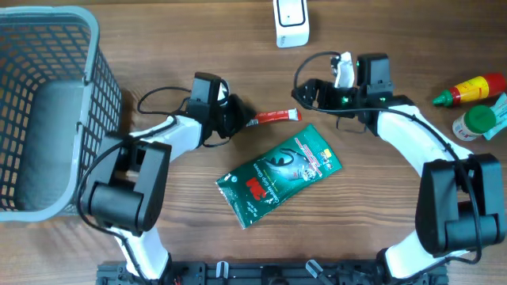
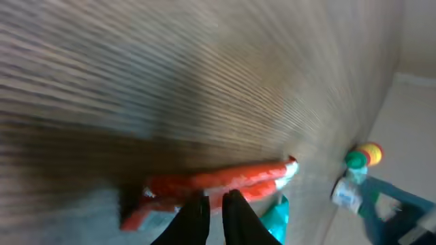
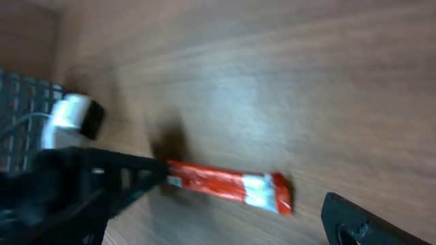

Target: Scan the item barcode

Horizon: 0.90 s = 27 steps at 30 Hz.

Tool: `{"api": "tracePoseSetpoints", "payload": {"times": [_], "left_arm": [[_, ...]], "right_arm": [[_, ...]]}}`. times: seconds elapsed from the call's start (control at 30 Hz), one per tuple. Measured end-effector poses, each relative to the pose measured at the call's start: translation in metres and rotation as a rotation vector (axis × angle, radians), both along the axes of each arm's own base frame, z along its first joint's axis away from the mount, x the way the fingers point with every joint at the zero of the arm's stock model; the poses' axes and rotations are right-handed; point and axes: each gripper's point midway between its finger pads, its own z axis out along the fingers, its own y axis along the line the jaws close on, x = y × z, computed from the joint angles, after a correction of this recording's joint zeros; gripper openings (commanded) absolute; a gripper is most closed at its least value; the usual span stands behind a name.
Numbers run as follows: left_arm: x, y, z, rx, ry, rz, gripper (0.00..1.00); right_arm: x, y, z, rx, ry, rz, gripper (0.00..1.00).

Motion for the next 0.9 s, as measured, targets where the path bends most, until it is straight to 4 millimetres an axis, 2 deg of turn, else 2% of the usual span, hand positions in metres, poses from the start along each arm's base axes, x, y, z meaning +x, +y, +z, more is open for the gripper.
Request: {"api": "tracePoseSetpoints", "payload": {"times": [0.1,0.3,0.33,0.37,0.43,0.5,0.6,0.67,0.8,0.9], "left_arm": [[-0.002,0.001,-0.019,-0.006,0.062,0.036,0.04],[0.0,0.0,-0.019,-0.034,0.099,0.075,0.04],[0.0,0.0,-0.019,-0.035,0.101,0.077,0.04],[0.0,0.0,-0.019,-0.036,0.103,0.079,0.04],[0.0,0.0,-0.019,-0.037,0.109,0.082,0.04],[0.0,0.002,-0.02,-0.039,0.124,0.09,0.04],[0.0,0.004,-0.02,-0.042,0.134,0.094,0.04],[0.0,0.005,-0.02,-0.044,0.135,0.095,0.04],[0.0,0.005,-0.02,-0.044,0.135,0.095,0.04],[0.0,0.005,-0.02,-0.044,0.137,0.095,0.04]], "right_arm": [[0.004,0.012,0.008,-0.018,-0.066,0.051,1.0],[0.014,0.02,0.017,-0.09,-0.234,0.156,0.99],[0.018,0.021,0.015,-0.092,-0.237,0.164,0.95],[0.018,0.021,0.007,-0.092,-0.202,0.162,0.89],[0.014,0.019,-0.017,-0.079,-0.075,0.128,0.87],[0.005,0.007,-0.063,-0.047,0.146,0.029,0.87],[0.01,-0.006,-0.064,0.02,0.234,-0.074,0.88],[0.009,-0.007,-0.063,0.064,0.279,-0.109,0.86],[0.001,0.007,-0.064,0.16,0.365,-0.094,0.84],[0.0,0.017,-0.066,0.229,0.407,-0.06,0.73]]}}
